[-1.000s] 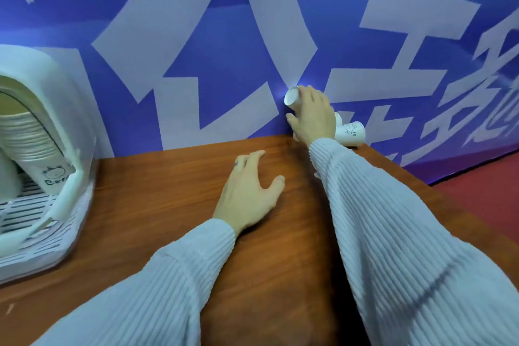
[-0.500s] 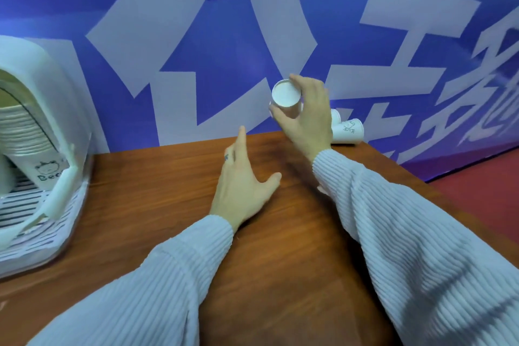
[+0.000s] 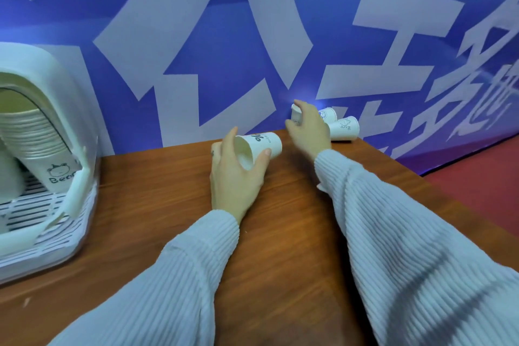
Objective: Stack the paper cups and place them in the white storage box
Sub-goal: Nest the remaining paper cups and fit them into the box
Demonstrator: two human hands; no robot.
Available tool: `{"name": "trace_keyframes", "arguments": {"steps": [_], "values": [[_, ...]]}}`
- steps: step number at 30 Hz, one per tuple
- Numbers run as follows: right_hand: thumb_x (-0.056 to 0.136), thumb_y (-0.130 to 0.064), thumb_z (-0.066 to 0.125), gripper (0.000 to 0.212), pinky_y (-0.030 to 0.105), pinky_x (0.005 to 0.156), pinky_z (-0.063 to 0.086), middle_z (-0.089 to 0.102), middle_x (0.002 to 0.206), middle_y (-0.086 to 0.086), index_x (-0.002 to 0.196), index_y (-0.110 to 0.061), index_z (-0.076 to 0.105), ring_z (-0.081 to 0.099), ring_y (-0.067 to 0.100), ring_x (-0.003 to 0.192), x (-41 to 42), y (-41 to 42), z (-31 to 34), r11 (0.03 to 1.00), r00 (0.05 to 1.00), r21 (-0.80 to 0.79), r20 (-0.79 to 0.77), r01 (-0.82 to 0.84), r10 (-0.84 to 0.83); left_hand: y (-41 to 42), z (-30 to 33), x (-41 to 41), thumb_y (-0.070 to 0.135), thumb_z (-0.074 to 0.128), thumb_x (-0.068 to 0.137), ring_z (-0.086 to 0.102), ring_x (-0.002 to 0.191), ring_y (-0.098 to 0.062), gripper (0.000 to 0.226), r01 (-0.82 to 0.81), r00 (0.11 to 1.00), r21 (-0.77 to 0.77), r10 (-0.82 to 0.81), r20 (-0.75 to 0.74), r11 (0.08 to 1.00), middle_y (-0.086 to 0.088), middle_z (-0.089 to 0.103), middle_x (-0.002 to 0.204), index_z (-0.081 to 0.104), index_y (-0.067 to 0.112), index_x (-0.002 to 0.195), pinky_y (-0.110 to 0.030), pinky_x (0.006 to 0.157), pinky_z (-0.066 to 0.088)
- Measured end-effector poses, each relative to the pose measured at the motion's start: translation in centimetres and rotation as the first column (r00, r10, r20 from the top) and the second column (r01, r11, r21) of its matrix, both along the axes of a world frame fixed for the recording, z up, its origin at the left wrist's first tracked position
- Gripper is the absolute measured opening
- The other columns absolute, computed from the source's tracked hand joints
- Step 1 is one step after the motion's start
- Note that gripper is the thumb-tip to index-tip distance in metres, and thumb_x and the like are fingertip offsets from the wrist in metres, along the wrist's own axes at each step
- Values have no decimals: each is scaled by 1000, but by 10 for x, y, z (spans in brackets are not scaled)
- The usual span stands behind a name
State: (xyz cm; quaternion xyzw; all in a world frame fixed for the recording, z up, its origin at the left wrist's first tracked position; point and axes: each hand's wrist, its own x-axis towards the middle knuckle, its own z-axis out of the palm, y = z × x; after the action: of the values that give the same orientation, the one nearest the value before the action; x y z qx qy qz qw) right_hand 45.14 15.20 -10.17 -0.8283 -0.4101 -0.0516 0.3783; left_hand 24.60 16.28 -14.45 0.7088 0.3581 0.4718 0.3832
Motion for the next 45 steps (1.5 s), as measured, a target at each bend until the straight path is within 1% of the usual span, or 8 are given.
{"name": "trace_keyframes", "arguments": {"steps": [3, 8, 12, 18, 28, 33, 36, 45], "values": [[94, -22, 52, 64, 54, 114, 38, 38, 162, -1, 156, -24, 37, 43, 22, 144, 28, 17, -6, 978, 992, -188, 100, 92, -74, 1, 0, -1, 50, 72, 89, 45, 113, -5, 79, 30, 999, -26, -30, -10, 999, 5, 41, 142, 34, 33, 156, -26, 101, 34], [98, -17, 51, 38, 51, 96, 50, 52, 139, 11, 136, -18, 54, 60, 38, 117, 37, 23, -13, 965, 963, -218, 253, 147, -89, 1, -1, 0, 49, 76, 86, 48, 128, -14, 87, 67, 998, -59, -68, -4, 996, 8, 39, 147, 27, 34, 157, -32, 108, 37], [100, -16, 49, 23, 43, 85, 46, 59, 120, 14, 116, -9, 64, 57, 36, 108, 18, 3, 0, 985, 937, -94, 334, 144, -105, 3, 4, 1, 47, 80, 82, 49, 128, -14, 83, 21, 1000, -85, -20, 21, 996, 6, 46, 145, 35, 27, 148, -25, 99, 36], [99, -21, 57, 22, 33, 87, 40, 64, 112, 8, 116, -14, 69, 61, 29, 106, -28, -50, 27, 999, 952, -6, 300, -54, 53, -6, 13, -30, 51, 79, 80, 52, 110, -11, 69, -55, 994, -130, 66, 86, 990, 6, 47, 131, 46, 27, 137, -35, 101, 46], [90, -26, 58, 10, 32, 72, 48, 65, 79, -9, 83, -24, 65, 57, 8, 74, -166, -94, 77, 918, 971, 320, 125, -234, 204, -29, 79, -158, 56, 67, 90, 52, 119, -17, 77, -114, 990, 210, 130, -62, 971, -1, 44, 139, 37, 27, 154, -28, 95, 36], [94, -23, 59, 7, 20, 65, 47, 67, 78, -8, 91, -18, 63, 59, 4, 69, -265, -76, 90, 782, 913, 483, 105, -394, 395, -21, 109, -251, 53, 67, 90, 46, 130, -18, 77, -285, 957, 345, 288, 43, 894, -4, 48, 142, 39, 22, 154, -26, 101, 35], [95, -27, 58, 5, 35, 71, 52, 66, 77, -10, 92, -24, 60, 62, 13, 73, -315, -56, 86, 756, 862, 420, 171, -503, 478, -12, 119, -307, 51, 70, 88, 45, 134, -18, 77, -435, 901, 299, 410, 143, 850, -2, 48, 147, 39, 16, 150, -26, 104, 34], [101, -28, 52, 8, 44, 73, 54, 65, 85, -9, 105, -24, 57, 61, 22, 77, -405, 2, 77, 734, 692, 60, 393, -676, 605, 9, 121, -403, 54, 68, 86, 53, 114, -16, 68, -566, 823, 194, 538, 181, 801, 4, 48, 131, 43, 21, 139, -42, 101, 46]]}}
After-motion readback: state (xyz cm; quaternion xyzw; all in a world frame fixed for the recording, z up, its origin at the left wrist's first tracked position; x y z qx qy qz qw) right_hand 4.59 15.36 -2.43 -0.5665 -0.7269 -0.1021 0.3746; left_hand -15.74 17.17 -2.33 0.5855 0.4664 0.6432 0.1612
